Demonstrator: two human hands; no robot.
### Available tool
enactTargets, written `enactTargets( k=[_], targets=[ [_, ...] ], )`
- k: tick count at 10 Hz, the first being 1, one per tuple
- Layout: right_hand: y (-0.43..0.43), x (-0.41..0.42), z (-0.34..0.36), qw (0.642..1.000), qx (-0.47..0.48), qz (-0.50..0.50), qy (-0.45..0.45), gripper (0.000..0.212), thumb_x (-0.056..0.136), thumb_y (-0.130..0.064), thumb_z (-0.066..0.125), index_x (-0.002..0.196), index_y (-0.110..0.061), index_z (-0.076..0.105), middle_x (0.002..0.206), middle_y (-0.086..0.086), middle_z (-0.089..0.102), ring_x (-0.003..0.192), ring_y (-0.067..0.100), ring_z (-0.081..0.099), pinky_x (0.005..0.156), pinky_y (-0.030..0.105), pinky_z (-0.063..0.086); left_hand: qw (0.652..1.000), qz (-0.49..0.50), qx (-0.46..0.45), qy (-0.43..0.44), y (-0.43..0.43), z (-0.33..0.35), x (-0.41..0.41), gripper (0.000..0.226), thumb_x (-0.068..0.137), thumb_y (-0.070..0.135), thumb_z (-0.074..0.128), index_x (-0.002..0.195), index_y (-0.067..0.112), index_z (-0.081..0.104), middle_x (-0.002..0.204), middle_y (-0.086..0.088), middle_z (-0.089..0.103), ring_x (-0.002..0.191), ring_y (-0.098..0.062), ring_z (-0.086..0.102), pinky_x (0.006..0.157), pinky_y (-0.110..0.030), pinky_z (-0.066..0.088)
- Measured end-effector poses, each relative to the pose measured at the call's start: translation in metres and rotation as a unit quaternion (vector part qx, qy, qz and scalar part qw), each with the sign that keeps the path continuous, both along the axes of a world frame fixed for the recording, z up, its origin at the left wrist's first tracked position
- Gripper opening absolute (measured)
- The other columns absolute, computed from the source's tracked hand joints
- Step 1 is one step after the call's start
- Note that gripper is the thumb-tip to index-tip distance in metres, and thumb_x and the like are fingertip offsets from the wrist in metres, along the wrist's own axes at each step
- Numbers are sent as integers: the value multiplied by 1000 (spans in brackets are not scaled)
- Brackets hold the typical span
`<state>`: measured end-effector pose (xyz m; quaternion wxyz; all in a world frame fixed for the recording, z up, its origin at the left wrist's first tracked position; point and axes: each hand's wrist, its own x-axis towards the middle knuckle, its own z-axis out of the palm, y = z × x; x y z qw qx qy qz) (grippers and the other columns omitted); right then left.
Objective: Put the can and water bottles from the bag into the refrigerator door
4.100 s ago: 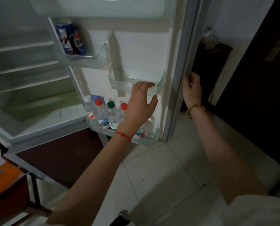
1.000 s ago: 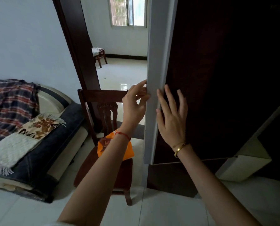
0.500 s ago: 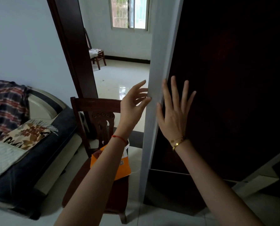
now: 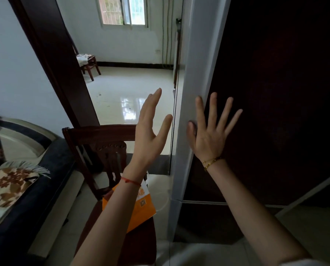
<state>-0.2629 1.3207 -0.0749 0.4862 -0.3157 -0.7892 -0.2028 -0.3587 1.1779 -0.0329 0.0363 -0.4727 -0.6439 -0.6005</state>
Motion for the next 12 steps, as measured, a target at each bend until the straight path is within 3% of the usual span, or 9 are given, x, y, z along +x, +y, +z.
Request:
enactTargets(
  k=[3,5,6,7,8,10,11,12],
  targets=[
    [9,-10,-3,999,44,-18,20,72,90,-48,33,152,-30,3,160,-3,-14,148,32,-9,115,63,5,999,-43,-2,-1,3,-9,-19,59,100,21,53,154,16,31,162,2,31,153,-10,18,124,-39,22],
    [3,-7,0,999,16,-34,-2,70,93,-48,30,151,-31,-5,158,-3,-22,147,30,-17,116,62,2,997,-82,-12,-2,-9,-8,-19,57,100,23,54,153,18,34,161,5,33,150,-2,20,123,-29,22],
    [-5,-3,5,999,-9,-39,-21,71,96,-47,33,150,-31,-10,159,-2,-19,146,31,-18,116,62,0,995,-99,-17,-10,-19,-8,-15,56,100,23,55,152,19,36,160,7,35,149,0,22,123,-33,24],
    [-17,0,10,998,-30,-47,-29,66,97,-44,38,150,-28,2,159,9,11,146,38,2,116,64,7,994,-111,-18,-9,-29,-8,-9,56,99,23,55,152,20,36,159,6,36,149,-2,23,123,-32,24],
    [-30,8,19,995,-66,-48,-58,61,98,-42,37,152,-24,15,159,12,19,146,43,11,116,63,9,993,-115,-28,-6,-39,-7,-3,57,99,24,56,152,21,35,159,7,36,149,-3,24,122,-29,24],
    [-57,32,38,983,-164,55,-55,56,100,-28,35,153,-23,17,162,3,6,150,29,-3,119,56,8,993,-114,-35,-19,-66,-6,12,56,99,25,57,152,22,36,158,8,38,148,-5,28,122,-37,28],
    [-71,45,40,968,-215,129,14,54,100,-27,36,152,-21,20,161,-1,13,151,22,1,121,52,11,994,-108,-31,-16,-84,-6,22,56,99,28,57,151,27,36,156,13,40,139,-31,43,114,-49,37],
    [-87,63,43,945,-267,176,68,53,101,-31,35,151,-20,22,159,-3,20,150,18,4,122,47,16,994,-100,-31,-9,-100,-2,35,56,98,26,57,151,26,37,155,14,40,146,-11,35,119,-44,33]
  ],
)
